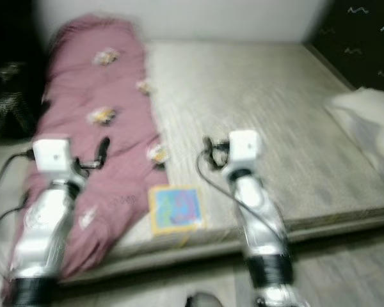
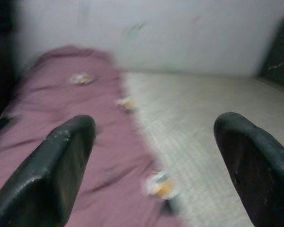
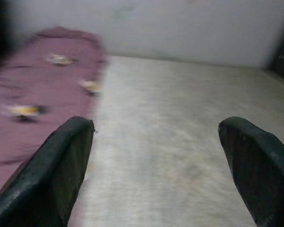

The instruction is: Clean up the room

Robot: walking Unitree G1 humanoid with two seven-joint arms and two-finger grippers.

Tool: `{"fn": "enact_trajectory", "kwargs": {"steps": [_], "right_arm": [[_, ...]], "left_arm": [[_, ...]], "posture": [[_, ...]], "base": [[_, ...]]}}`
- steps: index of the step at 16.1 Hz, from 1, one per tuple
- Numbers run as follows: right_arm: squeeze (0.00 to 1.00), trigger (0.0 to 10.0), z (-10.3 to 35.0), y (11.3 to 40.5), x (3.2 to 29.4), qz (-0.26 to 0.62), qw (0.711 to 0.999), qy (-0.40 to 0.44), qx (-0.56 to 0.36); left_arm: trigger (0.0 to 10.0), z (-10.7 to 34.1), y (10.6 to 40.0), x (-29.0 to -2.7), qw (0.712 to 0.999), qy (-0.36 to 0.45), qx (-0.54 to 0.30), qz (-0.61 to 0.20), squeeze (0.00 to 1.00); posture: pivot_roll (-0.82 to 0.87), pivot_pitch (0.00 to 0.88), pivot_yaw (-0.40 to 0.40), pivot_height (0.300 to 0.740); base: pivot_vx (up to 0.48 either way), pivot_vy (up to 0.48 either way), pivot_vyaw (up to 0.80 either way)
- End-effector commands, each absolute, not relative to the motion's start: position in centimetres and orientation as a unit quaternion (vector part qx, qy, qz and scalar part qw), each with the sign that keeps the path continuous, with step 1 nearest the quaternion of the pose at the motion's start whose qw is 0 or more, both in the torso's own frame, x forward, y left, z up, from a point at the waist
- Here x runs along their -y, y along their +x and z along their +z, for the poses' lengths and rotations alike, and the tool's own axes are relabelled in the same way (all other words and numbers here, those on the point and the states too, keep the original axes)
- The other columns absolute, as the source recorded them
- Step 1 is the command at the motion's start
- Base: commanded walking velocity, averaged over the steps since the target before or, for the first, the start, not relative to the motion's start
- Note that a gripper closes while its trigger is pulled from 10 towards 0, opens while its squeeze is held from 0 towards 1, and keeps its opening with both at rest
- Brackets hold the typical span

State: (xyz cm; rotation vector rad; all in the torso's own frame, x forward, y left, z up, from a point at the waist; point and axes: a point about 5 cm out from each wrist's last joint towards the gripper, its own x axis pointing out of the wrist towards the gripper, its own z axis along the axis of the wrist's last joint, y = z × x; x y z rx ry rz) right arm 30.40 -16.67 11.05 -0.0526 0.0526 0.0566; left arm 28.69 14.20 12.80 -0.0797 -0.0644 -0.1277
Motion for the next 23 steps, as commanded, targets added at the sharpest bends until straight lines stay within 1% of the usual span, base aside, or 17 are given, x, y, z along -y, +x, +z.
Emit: {"fn": "enact_trajectory", "kwargs": {"steps": [1,8,11,13,14,18,21,23], "right_arm": [[0.0,10.0,11.8,30.8,15.8,0.037,0.999,-0.02,-0.012],[0.0,10.0,11.7,30.9,16.1,0.033,0.999,-0.019,-0.014],[0.0,10.0,11.7,30.1,16.2,0.019,1.0,-0.012,-0.011],[0.0,10.0,11.5,29.9,16.5,0.014,1.0,-0.011,-0.014],[0.0,10.0,11.4,29.9,16.6,0.012,1.0,-0.009,-0.015],[0.0,10.0,10.4,28.7,16.1,0.026,0.999,-0.003,-0.035],[0.0,10.0,10.5,28.3,15.6,0.029,0.999,-0.003,-0.036],[0.0,10.0,10.2,28.0,16.9,0.014,0.999,-0.015,-0.046]], "left_arm": [[10.0,12.3,28.4,-15.3,0.998,-0.026,0.021,-0.044,0.0],[10.0,12.1,28.4,-15.7,0.999,-0.024,0.018,-0.025,0.0],[10.0,11.8,27.8,-16.4,1.0,-0.013,0.012,-0.009,0.0],[10.0,11.6,27.6,-16.9,1.0,-0.014,0.008,-0.01,0.0],[10.0,11.5,27.5,-17.0,1.0,-0.013,0.005,-0.01,0.0],[10.0,11.7,27.1,-17.8,1.0,-0.002,0.002,0.014,0.0],[10.0,12.2,27.4,-18.8,0.999,0.032,0.007,0.039,0.0],[10.0,11.1,26.1,-19.4,0.999,0.022,-0.015,0.04,0.0]], "posture": [[0.0,0.0,-0.087,0.74],[0.0,0.0,-0.081,0.74],[-0.01,0.0,-0.062,0.74],[-0.01,0.0,-0.068,0.74],[-0.01,0.0,-0.075,0.735],[0.01,0.0,-0.07,0.68],[0.0,0.009,-0.068,0.65],[-0.01,0.016,-0.068,0.646]], "base": [[0.0,0.0,0.0],[0.0,0.0,0.0],[0.0,0.0,0.0],[0.0,0.0,0.0],[0.0,0.0,0.0],[0.0,0.0,0.0],[0.0,0.0,0.0],[0.0,0.0,0.0]]}}
